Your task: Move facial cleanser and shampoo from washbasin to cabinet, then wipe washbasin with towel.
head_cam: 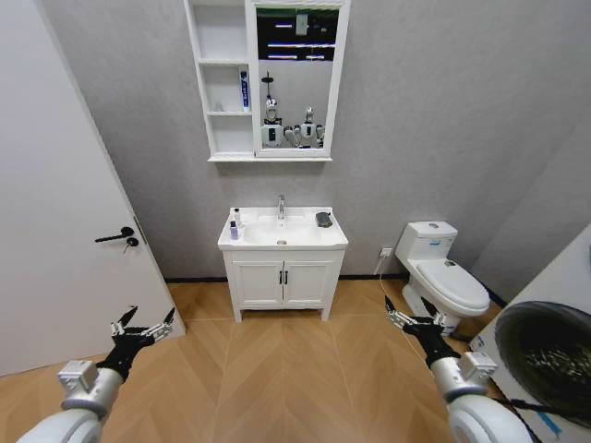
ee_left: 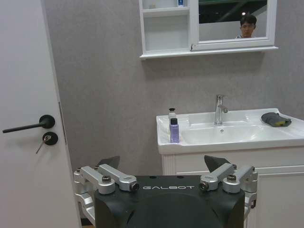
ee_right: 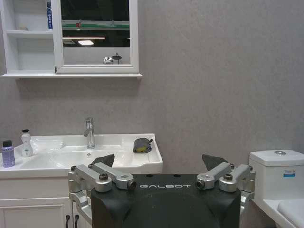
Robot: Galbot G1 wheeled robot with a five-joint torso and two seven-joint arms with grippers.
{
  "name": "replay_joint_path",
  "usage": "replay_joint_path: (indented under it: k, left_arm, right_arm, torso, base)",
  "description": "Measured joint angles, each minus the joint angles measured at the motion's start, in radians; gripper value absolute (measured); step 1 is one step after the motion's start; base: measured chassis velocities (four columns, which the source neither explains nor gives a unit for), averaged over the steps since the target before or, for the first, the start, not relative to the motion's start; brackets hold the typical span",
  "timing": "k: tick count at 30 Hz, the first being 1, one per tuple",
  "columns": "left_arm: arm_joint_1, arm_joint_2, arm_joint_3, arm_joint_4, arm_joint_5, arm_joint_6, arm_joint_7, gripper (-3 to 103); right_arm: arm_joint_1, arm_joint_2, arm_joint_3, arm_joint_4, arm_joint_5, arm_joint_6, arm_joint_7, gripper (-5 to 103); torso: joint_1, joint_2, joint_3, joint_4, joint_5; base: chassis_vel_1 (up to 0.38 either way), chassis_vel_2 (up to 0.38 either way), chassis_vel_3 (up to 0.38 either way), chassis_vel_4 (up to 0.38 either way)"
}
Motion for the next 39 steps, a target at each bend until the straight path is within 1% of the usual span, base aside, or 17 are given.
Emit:
replay_joint_path:
  k: [4,6,7,11,12,13,16,18,19,21,23,25,26,27,28,31,39]
  left_arm:
    - [0.0,-0.001,0.0,0.0,0.001,-0.001,0.0,99]
    - [0.0,0.002,0.0,0.0,0.001,-0.001,0.0,99]
    - [0.0,0.004,0.0,-0.001,0.001,-0.001,0.0,99]
    - [-0.001,0.005,-0.002,-0.002,-0.004,-0.001,-0.002,99]
    - [-0.001,0.005,-0.002,0.001,-0.004,-0.001,-0.002,99]
    - [-0.001,0.005,-0.002,0.001,-0.004,-0.001,-0.002,99]
    - [0.0,0.003,-0.002,0.004,-0.004,-0.001,-0.002,99]
    - [-0.001,0.001,0.002,0.007,-0.003,-0.001,-0.003,99]
    - [-0.004,0.001,0.007,0.009,-0.001,-0.001,-0.002,99]
    - [-0.007,0.001,0.009,0.01,-0.001,-0.001,-0.002,99]
    - [-0.014,0.004,0.013,0.016,-0.001,0.0,-0.003,99]
    - [-0.016,0.006,0.014,0.017,-0.001,0.0,-0.004,99]
    - [-0.022,0.01,0.015,0.023,-0.002,0.002,-0.005,99]
    - [-0.022,0.01,0.015,0.023,-0.002,0.002,-0.005,99]
    - [-0.03,0.014,0.019,0.027,-0.003,0.004,-0.007,99]
    - [-0.043,0.018,0.031,0.033,-0.003,0.008,-0.011,99]
    - [-0.058,0.028,0.053,0.04,-0.003,0.013,-0.015,99]
  right_arm:
    - [-0.001,0.0,0.0,0.001,0.0,0.014,-0.019,100]
    - [0.0,0.001,-0.001,0.001,0.0,0.024,-0.031,100]
    - [0.002,0.001,-0.003,0.001,0.0,0.024,-0.031,100]
    - [0.004,0.0,-0.007,-0.002,0.0,0.025,-0.032,100]
    - [0.007,-0.001,-0.008,-0.004,0.0,0.025,-0.032,100]
    - [0.007,-0.001,-0.008,-0.004,0.0,0.025,-0.032,100]
    - [0.009,-0.004,-0.008,-0.007,0.0,0.025,-0.033,100]
    - [0.011,-0.006,-0.008,-0.009,0.0,0.025,-0.035,100]
    - [0.013,-0.008,-0.01,-0.01,0.0,0.026,-0.035,100]
    - [0.015,-0.009,-0.012,-0.01,0.0,0.026,-0.035,100]
    - [0.022,-0.009,-0.018,-0.015,-0.001,0.037,-0.049,100]
    - [0.023,-0.01,-0.019,-0.016,-0.001,0.039,-0.051,100]
    - [0.027,-0.012,-0.022,-0.017,-0.001,0.046,-0.058,100]
    - [0.027,-0.012,-0.022,-0.017,-0.001,0.046,-0.058,100]
    - [0.033,-0.015,-0.023,-0.023,-0.005,0.051,-0.064,100]
    - [0.04,-0.022,-0.023,-0.029,-0.005,0.051,-0.066,100]
    - [0.049,-0.03,-0.016,-0.039,0.004,0.047,-0.063,100]
  torso:
    - [0.0,0.0,0.0,0.0003,0.0006]
    - [0.0,0.0,0.0,0.0,-0.0008]
    - [0.0,0.0,0.0,-0.0001,0.0]
    - [0.0,0.0,0.0,0.0002,0.0004]
    - [0.0,0.0,0.0,0.0001,-0.0006]
    - [0.0,0.0,0.0,0.0001,-0.0006]
    - [0.0,0.0,0.0,-0.0001,-0.0001]
    - [0.0,0.0,0.0,0.0004,0.0008]
    - [0.001,0.0,0.0,0.0001,-0.0006]
    - [0.001,0.0,0.0,0.0001,-0.0007]
    - [0.001,-0.001,0.0,0.0003,0.0011]
    - [0.001,-0.001,0.0,0.0002,0.0007]
    - [0.001,-0.001,0.0,0.0003,-0.0008]
    - [0.001,-0.001,0.0,0.0003,-0.0008]
    - [0.0,0.0,0.0,0.0001,0.0005]
    - [0.001,0.0,0.0,0.0,-0.0002]
    - [-0.001,0.0,0.0,0.0001,0.0001]
  base:
    - [-0.223,0.223,0.23,-0.204]
    - [-0.247,0.233,0.248,-0.27]
    - [-0.26,0.26,0.269,-0.292]
    - [-0.28,0.275,0.28,-0.291]
    - [-0.319,0.306,0.343,-0.323]
    - [-0.319,0.306,0.343,-0.323]
    - [-0.32,0.321,0.342,-0.324]
    - [-0.33,0.353,0.324,-0.329]
    - [-0.322,0.334,0.308,-0.288]
    - [-0.281,0.26,0.308,-0.288]
    - [-0.247,0.26,0.25,-0.236]
    - [-0.247,0.242,0.246,-0.23]
    - [-0.185,0.172,0.172,-0.173]
    - [-0.185,0.172,0.172,-0.173]
    - [-0.149,0.129,0.133,-0.181]
    - [-0.096,0.122,0.109,-0.094]
    - [-0.071,0.071,0.07,-0.07]
